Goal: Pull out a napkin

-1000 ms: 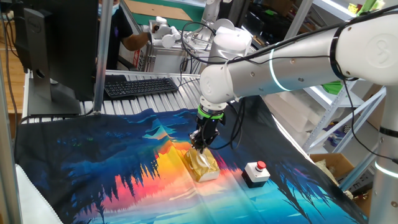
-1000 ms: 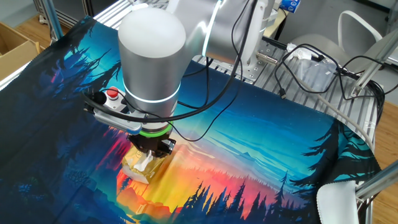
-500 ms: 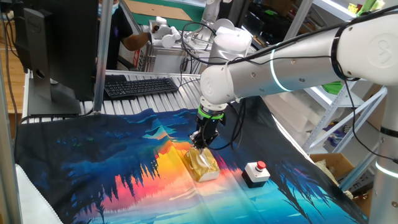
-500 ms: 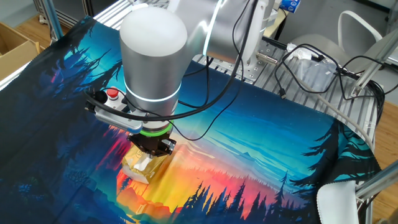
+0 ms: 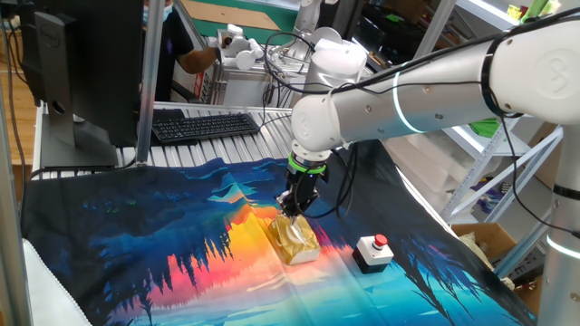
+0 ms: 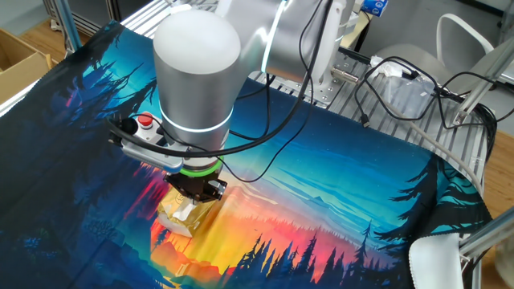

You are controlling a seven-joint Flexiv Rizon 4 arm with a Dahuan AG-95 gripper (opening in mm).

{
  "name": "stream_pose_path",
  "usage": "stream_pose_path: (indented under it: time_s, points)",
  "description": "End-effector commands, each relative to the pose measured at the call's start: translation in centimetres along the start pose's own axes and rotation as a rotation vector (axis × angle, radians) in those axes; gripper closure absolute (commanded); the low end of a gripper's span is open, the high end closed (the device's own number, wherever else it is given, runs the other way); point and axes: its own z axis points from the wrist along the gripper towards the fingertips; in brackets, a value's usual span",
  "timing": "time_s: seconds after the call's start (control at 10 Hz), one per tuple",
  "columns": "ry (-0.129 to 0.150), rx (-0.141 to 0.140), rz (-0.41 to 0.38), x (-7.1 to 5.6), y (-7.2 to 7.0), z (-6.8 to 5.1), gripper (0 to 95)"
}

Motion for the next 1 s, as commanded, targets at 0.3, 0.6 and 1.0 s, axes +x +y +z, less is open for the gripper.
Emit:
stream_pose_path:
  time_s: [0.3, 0.6, 1.0]
  points:
    - [0.000, 0.001, 0.003, 0.18, -0.41, 0.29, 95.0]
    - [-0.005, -0.001, 0.009, 0.17, -0.48, 0.29, 95.0]
    - [-0.006, -0.003, 0.034, 0.17, -0.48, 0.29, 57.0]
